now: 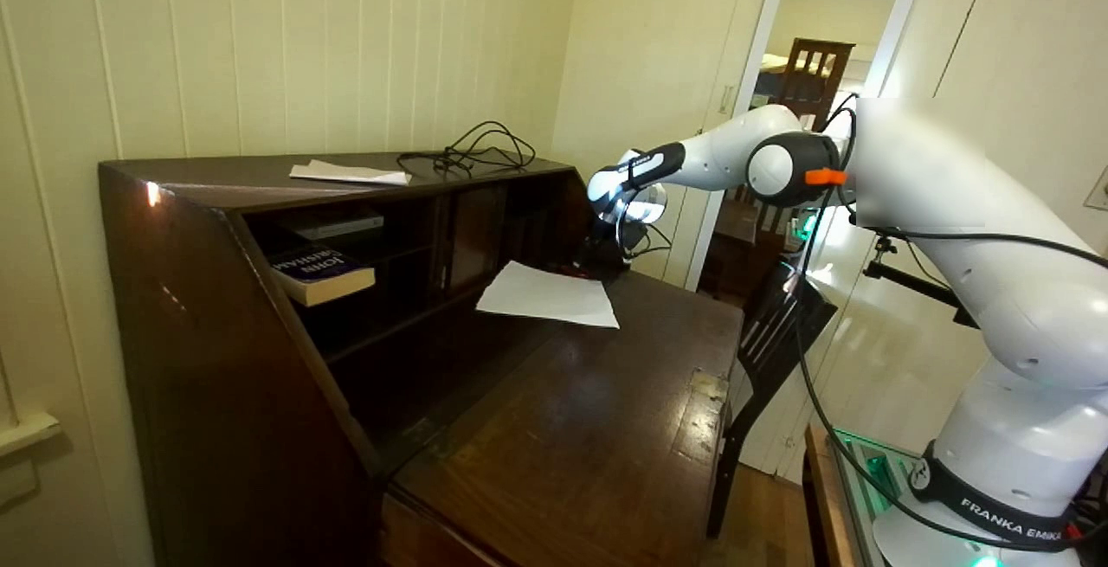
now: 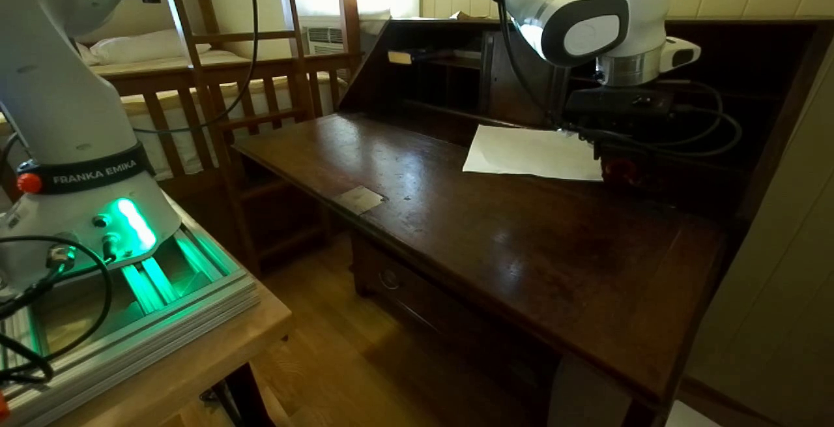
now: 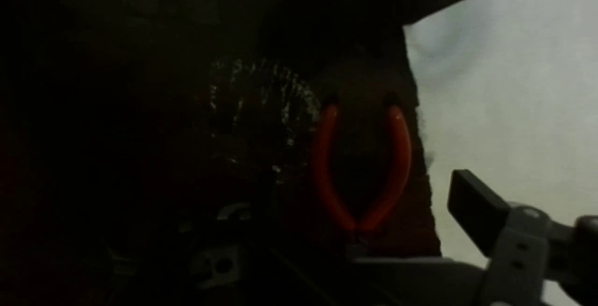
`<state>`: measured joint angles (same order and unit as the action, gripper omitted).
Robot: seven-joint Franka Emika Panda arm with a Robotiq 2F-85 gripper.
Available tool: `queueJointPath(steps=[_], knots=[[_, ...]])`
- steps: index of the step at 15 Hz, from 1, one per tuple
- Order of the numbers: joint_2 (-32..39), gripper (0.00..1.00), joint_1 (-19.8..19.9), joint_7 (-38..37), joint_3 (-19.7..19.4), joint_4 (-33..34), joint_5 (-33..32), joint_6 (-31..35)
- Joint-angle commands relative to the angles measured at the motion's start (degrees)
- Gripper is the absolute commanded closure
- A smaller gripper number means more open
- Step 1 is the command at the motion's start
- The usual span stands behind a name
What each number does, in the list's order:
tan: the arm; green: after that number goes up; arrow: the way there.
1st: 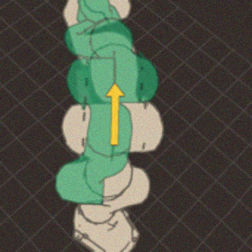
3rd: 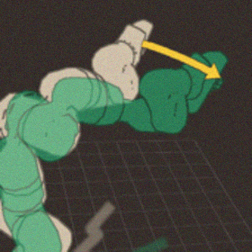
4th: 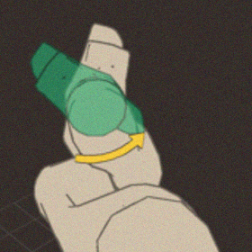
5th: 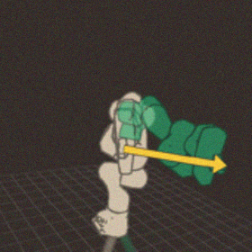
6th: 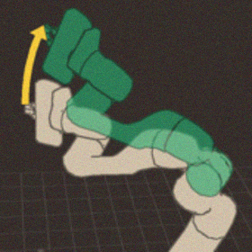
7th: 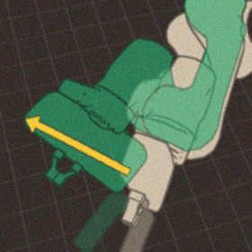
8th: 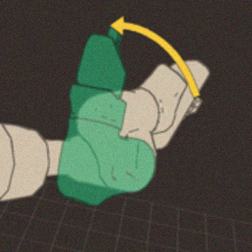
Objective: Put the red scissors on the top counter
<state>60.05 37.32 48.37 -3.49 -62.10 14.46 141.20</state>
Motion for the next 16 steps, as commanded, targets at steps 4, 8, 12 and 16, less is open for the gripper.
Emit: queueJointPath(steps=[4, 8, 12, 16], knots=[[1.2, 0.21, -0.6, -2.3, -1.6, 0.2, -0.5, -0.2], [1.3, 0.29, -0.5, -3.8, -1.6, 0.5, -0.2, -0.7], [1.4, 0.3, -0.6, -5.3, -1.6, 0.5, -0.4, -1.5], [1.3, 0.02, -0.3, -5.8, -1.2, 0.8, -0.1, -3.1]])
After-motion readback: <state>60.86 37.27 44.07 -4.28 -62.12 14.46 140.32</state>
